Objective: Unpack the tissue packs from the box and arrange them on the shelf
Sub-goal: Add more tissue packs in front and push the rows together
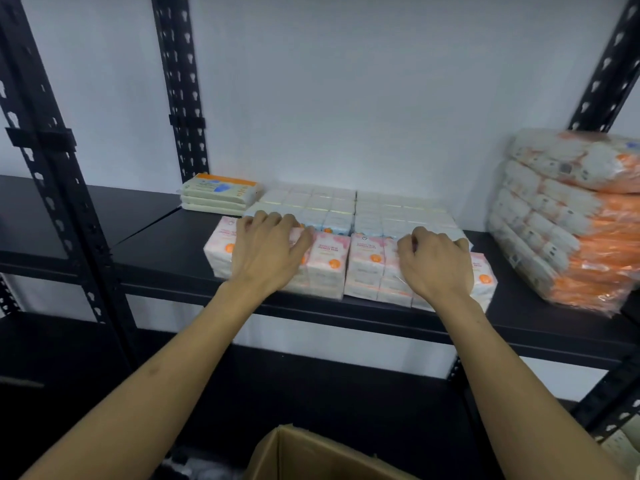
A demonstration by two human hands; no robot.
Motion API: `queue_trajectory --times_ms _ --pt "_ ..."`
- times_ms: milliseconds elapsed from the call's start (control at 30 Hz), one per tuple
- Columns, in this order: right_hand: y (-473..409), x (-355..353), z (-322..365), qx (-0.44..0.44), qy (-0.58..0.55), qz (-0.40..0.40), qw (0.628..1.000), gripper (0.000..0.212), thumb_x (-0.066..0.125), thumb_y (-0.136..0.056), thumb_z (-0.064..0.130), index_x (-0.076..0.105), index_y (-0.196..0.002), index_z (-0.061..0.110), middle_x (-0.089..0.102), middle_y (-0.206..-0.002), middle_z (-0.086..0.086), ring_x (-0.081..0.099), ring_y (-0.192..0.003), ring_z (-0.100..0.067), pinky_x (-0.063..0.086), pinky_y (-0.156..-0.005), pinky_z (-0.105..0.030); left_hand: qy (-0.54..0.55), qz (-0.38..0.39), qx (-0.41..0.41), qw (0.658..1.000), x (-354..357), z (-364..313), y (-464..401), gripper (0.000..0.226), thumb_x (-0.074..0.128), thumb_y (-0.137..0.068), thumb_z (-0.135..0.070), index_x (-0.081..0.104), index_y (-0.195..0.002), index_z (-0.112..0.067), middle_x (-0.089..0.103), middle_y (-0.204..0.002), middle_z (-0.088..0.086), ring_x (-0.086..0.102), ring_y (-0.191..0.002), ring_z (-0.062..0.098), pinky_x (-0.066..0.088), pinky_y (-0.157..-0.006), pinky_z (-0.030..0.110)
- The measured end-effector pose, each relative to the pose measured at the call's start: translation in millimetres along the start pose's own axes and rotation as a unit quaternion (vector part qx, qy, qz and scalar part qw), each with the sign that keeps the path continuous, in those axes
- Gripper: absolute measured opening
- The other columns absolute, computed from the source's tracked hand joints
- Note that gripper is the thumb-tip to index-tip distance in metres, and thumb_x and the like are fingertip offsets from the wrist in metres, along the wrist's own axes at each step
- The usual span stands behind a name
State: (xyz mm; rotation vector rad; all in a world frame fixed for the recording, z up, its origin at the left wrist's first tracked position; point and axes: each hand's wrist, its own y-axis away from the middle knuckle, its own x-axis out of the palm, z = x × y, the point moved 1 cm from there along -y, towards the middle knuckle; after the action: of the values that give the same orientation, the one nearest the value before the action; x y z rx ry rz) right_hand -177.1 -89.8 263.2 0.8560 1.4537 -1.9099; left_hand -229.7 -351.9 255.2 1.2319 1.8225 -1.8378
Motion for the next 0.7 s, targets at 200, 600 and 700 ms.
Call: queue_trajectory --times_ms 200,600,700 --pt "6.0 3.4 -0.4 -0.043 0.02 -0.075 0.996 0.028 0.034 -0.096 0.028 0.048 -0.076 0.015 0.053 -0.068 0.0 0.046 -0.067 -0.023 0.033 -0.076 -0.04 0.034 -0.078 0.016 0.996 21.5 6.0 16.5 0.057 0.033 -0.1 -0.065 0.063 -0.113 -0.019 0.061 -0.11 0.0 0.051 -0.104 0.022 0.031 -0.102 0.04" --pt "54.8 18.3 -9.6 -0.102 -0.011 -0.137 0.985 0.021 0.041 -0.101 0.024 0.057 -0.109 0.013 0.059 -0.116 -0.004 0.052 -0.104 -0.025 0.033 -0.097 -0.041 0.018 -0.065 0.055 0.996 10.5 -0.1 36.5 0.045 0.049 -0.099 -0.058 0.062 -0.117 -0.018 0.059 -0.12 0.002 0.053 -0.114 0.024 0.034 -0.108 0.045" --pt "45.8 3.3 -9.1 -0.106 -0.004 -0.081 0.991 0.022 0.04 -0.095 0.03 0.055 -0.104 0.015 0.057 -0.108 -0.001 0.049 -0.096 -0.022 0.032 -0.088 -0.039 0.015 -0.008 0.095 0.995 -9.5 -0.1 22.7 0.044 0.05 -0.096 -0.056 0.06 -0.113 -0.018 0.059 -0.115 0.002 0.055 -0.106 0.023 0.039 -0.1 0.041"
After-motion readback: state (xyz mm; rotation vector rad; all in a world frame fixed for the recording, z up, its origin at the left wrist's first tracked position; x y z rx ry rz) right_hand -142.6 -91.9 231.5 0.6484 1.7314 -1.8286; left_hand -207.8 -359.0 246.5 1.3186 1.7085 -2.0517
